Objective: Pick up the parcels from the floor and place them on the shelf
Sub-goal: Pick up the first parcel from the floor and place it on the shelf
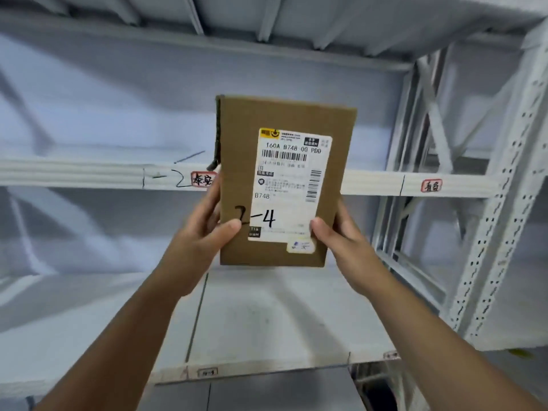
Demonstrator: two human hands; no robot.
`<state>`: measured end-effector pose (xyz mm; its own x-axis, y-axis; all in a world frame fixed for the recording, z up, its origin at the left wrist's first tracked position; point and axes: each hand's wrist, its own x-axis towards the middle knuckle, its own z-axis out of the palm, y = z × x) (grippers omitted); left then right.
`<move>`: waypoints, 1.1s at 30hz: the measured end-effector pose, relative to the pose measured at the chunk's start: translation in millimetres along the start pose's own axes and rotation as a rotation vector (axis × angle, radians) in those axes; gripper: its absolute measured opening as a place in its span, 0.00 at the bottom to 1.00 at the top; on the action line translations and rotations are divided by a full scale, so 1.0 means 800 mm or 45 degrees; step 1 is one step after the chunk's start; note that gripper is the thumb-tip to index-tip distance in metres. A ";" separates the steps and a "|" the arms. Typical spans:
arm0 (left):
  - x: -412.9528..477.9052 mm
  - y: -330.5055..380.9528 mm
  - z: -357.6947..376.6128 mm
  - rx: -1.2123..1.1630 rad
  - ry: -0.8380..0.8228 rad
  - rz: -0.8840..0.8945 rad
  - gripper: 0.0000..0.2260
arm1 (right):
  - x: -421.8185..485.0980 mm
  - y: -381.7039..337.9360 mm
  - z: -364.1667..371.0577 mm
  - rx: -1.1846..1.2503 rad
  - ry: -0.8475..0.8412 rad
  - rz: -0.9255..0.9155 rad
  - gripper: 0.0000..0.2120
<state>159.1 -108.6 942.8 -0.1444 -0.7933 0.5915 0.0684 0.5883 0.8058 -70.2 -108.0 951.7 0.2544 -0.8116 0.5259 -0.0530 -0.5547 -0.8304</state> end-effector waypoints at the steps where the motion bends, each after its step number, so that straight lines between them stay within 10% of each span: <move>1: 0.016 0.013 -0.014 0.047 0.033 0.051 0.29 | 0.020 -0.010 0.012 -0.039 0.032 -0.028 0.32; 12: 0.153 0.086 -0.121 0.546 0.155 0.203 0.25 | 0.200 -0.069 0.107 -0.397 0.320 -0.210 0.26; 33: 0.247 0.015 -0.194 1.042 0.163 -0.459 0.14 | 0.336 -0.002 0.126 -0.573 0.236 0.423 0.16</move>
<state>284.5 -282.6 1074.2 0.0930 -0.9339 0.3453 -0.6905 0.1893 0.6981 95.4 -306.8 1075.7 -0.0169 -0.9511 0.3083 -0.5162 -0.2558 -0.8174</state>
